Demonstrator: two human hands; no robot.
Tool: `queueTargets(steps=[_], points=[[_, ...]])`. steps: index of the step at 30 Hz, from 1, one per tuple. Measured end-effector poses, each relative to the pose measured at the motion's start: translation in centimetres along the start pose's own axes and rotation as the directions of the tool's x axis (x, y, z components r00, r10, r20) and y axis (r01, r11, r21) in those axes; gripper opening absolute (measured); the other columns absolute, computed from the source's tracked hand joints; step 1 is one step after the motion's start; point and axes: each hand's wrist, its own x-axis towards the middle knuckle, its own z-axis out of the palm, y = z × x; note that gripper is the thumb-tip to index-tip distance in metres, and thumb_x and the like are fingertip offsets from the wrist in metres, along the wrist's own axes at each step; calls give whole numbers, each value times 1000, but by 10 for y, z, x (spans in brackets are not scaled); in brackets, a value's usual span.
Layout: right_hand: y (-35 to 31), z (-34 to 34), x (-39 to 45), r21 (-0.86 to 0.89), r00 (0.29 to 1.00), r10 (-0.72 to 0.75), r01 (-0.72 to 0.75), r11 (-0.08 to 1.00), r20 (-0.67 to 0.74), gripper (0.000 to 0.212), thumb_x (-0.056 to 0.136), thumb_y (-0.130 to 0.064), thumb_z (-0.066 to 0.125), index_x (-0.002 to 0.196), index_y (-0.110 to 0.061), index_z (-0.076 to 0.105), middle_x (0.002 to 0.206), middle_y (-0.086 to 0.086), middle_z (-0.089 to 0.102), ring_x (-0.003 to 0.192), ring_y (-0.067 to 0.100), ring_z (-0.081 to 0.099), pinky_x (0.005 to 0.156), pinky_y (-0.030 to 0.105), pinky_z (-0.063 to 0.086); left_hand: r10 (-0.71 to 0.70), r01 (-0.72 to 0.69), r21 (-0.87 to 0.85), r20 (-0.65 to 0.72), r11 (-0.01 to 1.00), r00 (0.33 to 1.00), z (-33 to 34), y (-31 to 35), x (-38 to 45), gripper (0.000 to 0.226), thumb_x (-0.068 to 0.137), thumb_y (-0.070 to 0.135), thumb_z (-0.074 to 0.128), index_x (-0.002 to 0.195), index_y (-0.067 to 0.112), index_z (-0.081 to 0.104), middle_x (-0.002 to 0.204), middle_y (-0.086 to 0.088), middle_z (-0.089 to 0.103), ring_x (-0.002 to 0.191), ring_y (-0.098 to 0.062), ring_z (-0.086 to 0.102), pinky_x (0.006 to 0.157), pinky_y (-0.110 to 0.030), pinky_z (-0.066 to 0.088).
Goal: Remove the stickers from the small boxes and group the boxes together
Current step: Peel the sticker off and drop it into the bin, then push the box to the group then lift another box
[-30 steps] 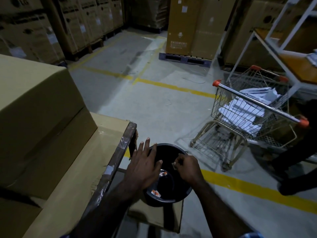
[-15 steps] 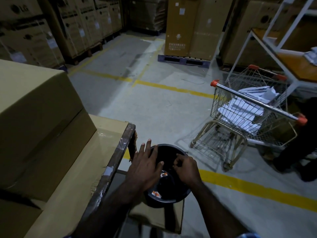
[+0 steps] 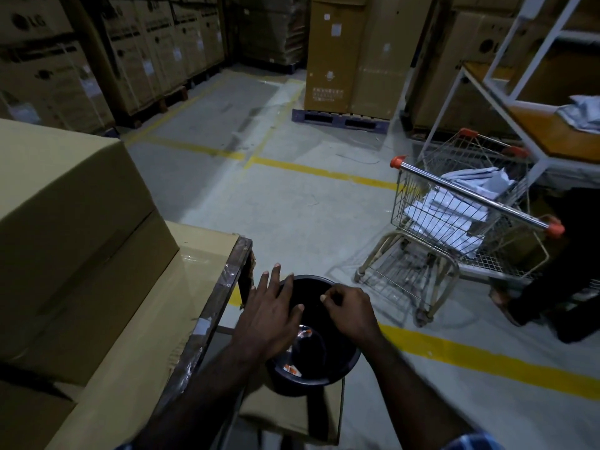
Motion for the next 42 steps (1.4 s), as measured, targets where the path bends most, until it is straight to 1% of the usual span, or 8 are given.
queueTargets(steps=[7,11,15,19,26,32,38,42], points=[[-21,-14,-5,15,997,-69,69,997,-15,20,85,-34,65,71,-20,62,73,-1,68,73,15,63,66,29,45,-26,25,-11,-82,1000,996,-11,6,-19,64,100,44,33,154,19,9,162,-7,-9,149,-24,-7,120,-44,10],[-44,-32,-17,32,987,-163,163,986,-6,16,87,-28,66,83,-14,71,82,1,71,76,11,61,62,13,34,-54,56,6,-171,998,984,-26,16,-39,64,100,47,30,154,19,11,162,-7,-8,149,-23,-6,120,-40,9],[-64,-54,-31,78,966,-258,255,964,25,19,89,-33,63,93,-17,72,110,4,71,110,17,59,85,22,40,-67,81,40,-263,996,962,-41,28,-61,72,92,55,19,154,20,11,163,-4,-5,149,-21,-5,118,-46,17],[-88,-80,-54,120,922,-388,385,915,3,18,90,-35,62,94,-20,71,114,4,69,109,22,59,88,25,40,-112,118,-8,-366,993,924,-67,55,-98,66,95,50,23,154,23,12,163,-3,-1,149,-22,0,119,-44,14],[-142,-105,-110,226,816,-570,576,786,-95,14,89,-27,65,97,-17,71,108,4,71,110,22,58,86,23,38,-193,189,-62,-538,980,820,-113,86,-178,70,95,61,18,154,24,12,162,1,-7,149,-17,-6,120,-42,10],[-213,-100,-166,324,698,-704,701,635,-129,21,89,-43,59,95,-26,68,104,-6,69,107,16,60,87,32,48,-248,296,-39,-656,954,713,-153,84,-267,63,100,44,36,154,26,9,162,4,-10,148,-13,-9,120,-41,9],[-302,-76,-235,379,554,-817,798,468,-158,27,91,-40,61,107,-20,69,114,-2,67,107,7,56,81,12,34,-304,403,-59,-757,913,579,-190,57,-369,63,99,43,39,154,27,13,162,2,-3,149,-17,-4,120,-45,14],[-360,-48,-300,434,486,-860,815,383,-155,23,92,-40,60,107,-25,67,116,-5,65,107,2,52,79,15,37,-307,449,-55,-802,892,512,-210,28,-446,63,99,44,39,154,27,13,162,3,-5,149,-15,-6,120,-42,12]])
